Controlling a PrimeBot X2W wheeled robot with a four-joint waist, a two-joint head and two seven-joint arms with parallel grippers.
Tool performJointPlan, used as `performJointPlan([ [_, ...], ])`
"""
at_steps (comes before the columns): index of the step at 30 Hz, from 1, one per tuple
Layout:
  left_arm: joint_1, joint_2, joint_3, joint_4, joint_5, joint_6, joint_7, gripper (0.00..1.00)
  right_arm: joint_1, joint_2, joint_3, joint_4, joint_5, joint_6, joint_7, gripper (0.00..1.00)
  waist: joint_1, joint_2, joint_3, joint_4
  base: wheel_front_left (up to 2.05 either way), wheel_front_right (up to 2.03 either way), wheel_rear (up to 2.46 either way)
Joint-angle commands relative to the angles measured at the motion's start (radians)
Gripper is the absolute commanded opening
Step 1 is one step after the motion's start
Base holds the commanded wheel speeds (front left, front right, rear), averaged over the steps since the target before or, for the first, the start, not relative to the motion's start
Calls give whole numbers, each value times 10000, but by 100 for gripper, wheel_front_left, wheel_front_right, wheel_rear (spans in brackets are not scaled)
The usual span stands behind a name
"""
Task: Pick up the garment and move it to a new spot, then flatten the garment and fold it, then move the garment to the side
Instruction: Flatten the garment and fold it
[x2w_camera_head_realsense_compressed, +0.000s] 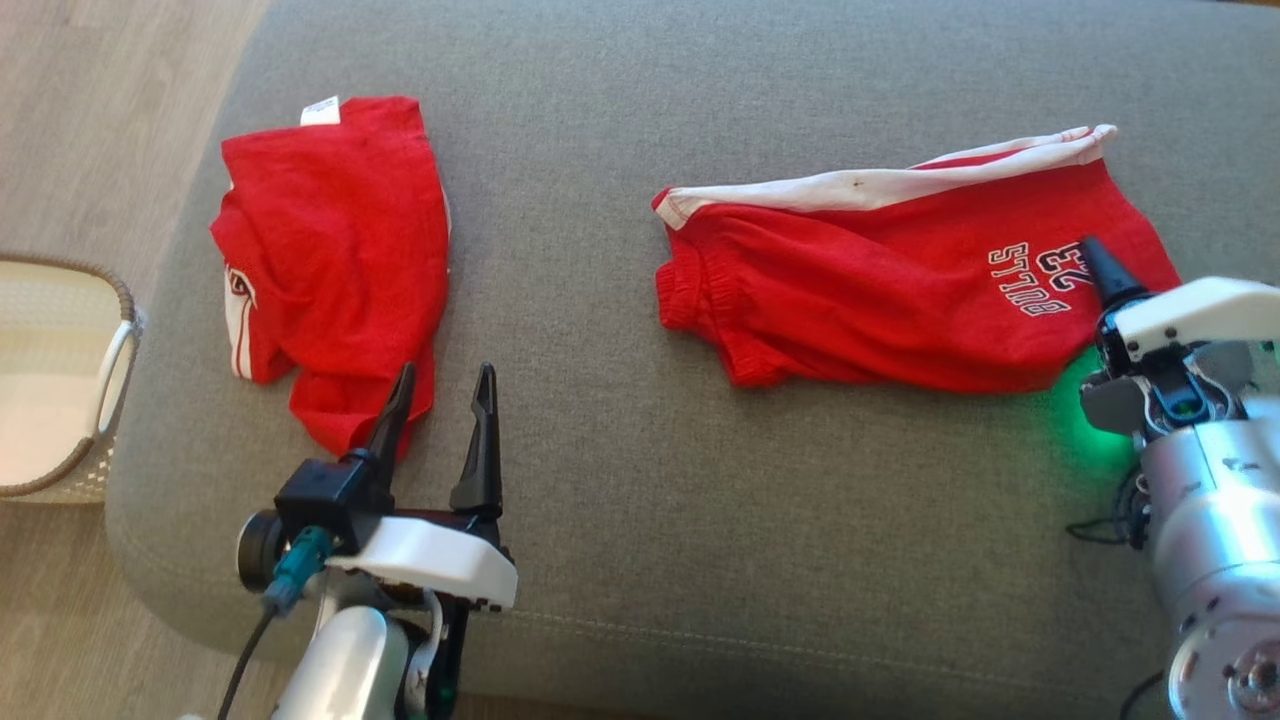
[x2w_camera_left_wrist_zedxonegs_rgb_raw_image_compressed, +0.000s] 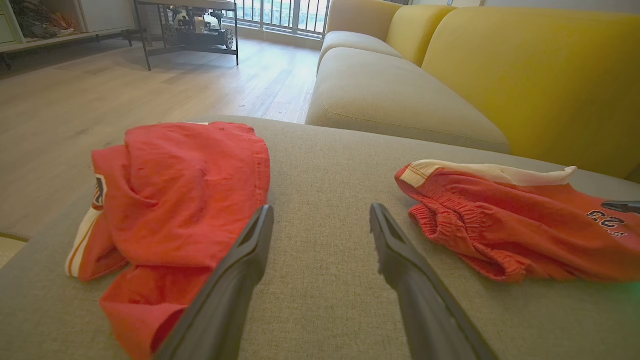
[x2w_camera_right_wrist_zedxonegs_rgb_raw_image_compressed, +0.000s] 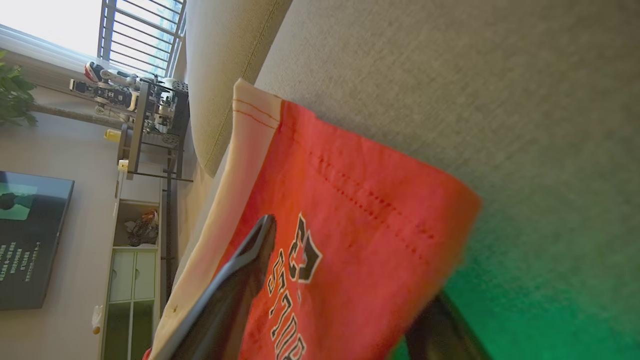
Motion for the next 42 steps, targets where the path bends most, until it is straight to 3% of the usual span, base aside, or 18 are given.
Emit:
performJointPlan([
  [1,-401,15,322,-351,-68,58,-53,100,-250,170,92,171,-197,-2,-52,100,0,0,57,11,0,0,0],
  [6,-480,15,181,-396,-166,114,-53,100,-605,159,-65,383,-617,-2,-27,100,0,0,170,5,0,0,0],
  [7,-493,15,161,-398,-179,119,-53,100,-648,166,-73,402,-699,-2,-1,36,0,0,181,6,0,0,0],
  [8,-506,15,144,-396,-191,122,-53,100,-666,165,-84,416,-785,-2,-13,0,0,0,188,9,0,0,0],
  [13,-566,15,252,-592,-1015,189,-53,100,-636,165,-391,454,-949,-2,-256,0,0,0,116,20,0,0,0],
  [26,-247,15,361,-508,-730,130,-53,100,-286,291,-1708,448,-186,-2,-1736,0,0,0,-661,-421,0,0,0],
  [35,152,14,481,-334,-526,-57,-53,100,571,141,-2678,424,129,-2,-3392,0,0,0,-1376,-865,0,0,0],
  [42,349,14,461,-263,-421,-152,-53,100,1006,272,-2655,456,-488,-2,-3711,0,0,0,-1597,-1070,0,0,0],
])
